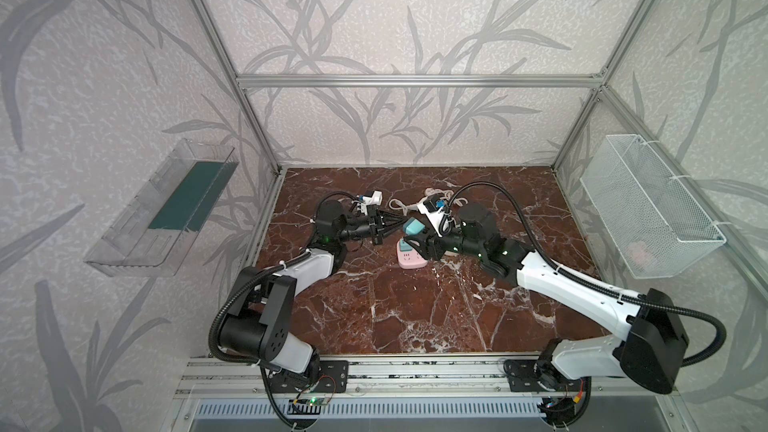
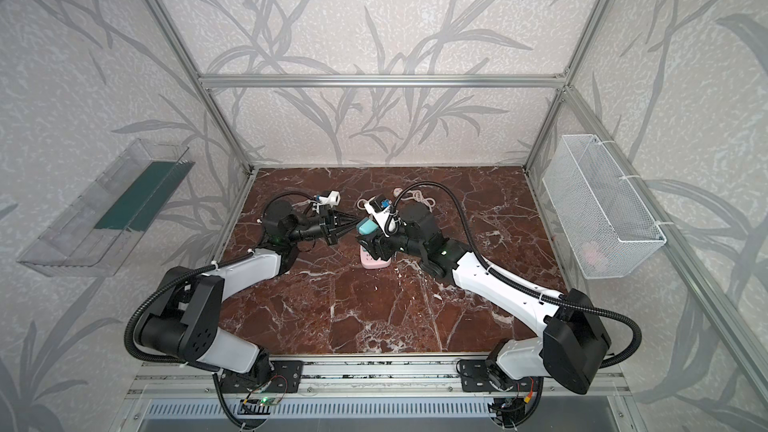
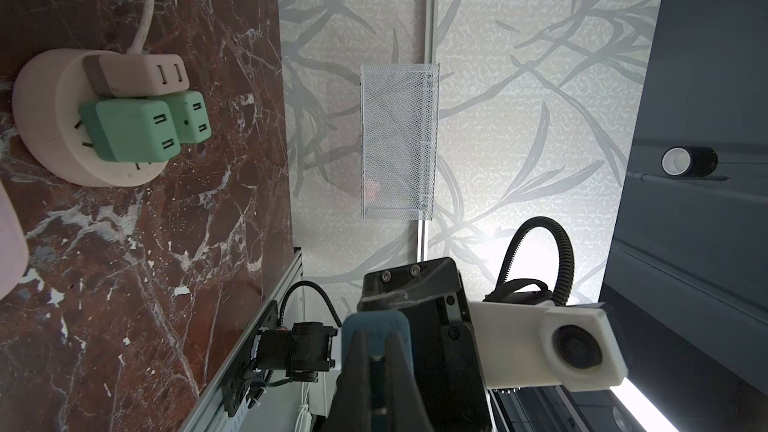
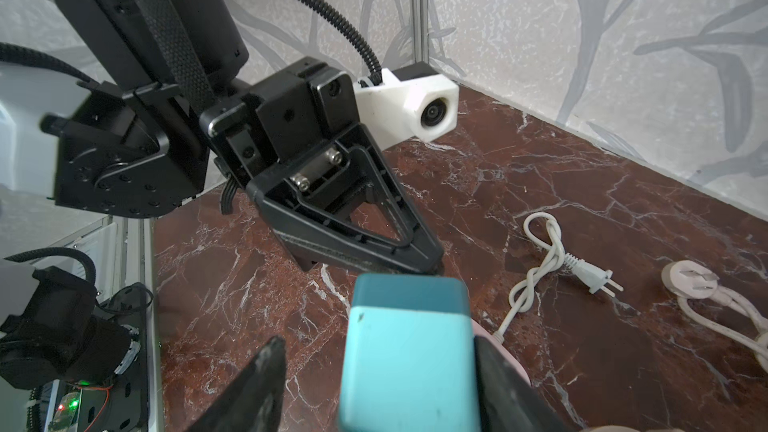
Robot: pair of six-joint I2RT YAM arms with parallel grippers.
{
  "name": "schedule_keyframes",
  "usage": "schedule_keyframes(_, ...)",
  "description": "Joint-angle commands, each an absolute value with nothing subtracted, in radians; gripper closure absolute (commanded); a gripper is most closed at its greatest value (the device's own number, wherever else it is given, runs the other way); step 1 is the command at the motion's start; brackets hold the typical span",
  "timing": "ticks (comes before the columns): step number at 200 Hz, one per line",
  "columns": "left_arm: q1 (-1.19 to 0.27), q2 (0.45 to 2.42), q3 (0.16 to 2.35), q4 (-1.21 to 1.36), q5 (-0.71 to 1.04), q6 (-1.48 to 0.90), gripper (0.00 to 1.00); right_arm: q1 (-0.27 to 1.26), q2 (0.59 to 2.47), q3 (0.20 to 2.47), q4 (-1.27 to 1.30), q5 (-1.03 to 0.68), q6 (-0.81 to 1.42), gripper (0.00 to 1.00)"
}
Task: Insert the plug
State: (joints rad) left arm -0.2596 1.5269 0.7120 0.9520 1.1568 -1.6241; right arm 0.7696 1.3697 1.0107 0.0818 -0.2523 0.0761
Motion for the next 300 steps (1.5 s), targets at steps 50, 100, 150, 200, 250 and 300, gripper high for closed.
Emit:
schedule_keyframes(50,-0.260,1.598,0.689,1.285,1.154,-1.850,1.00,0.770,1.398,1.070,0.068,-0.210,0.059,0.37)
schedule_keyframes(100,-0.259,1.603,0.687,1.319,1.152,-1.875,1.00,0.769,1.395,1.055,0.081,-0.192,0.055,0.39)
schedule_keyframes(150,-0.260,1.600,0.675,1.325,1.149,-1.879,1.00,0.766,1.385,1.054,0.097,-0.183,0.056,0.48)
schedule_keyframes(200,-0.261,1.613,0.663,1.330,1.144,-1.873,1.00,0.765,1.371,1.055,0.103,-0.207,0.066,0.69)
schedule_keyframes(250,-0.248,1.634,0.669,1.265,1.143,-1.823,0.71,0.751,1.385,1.097,0.034,-0.234,0.116,1.00)
schedule_keyframes(300,-0.163,1.485,0.788,0.352,1.096,-1.226,0.01,0.734,1.420,1.204,-0.184,-0.187,0.173,1.00)
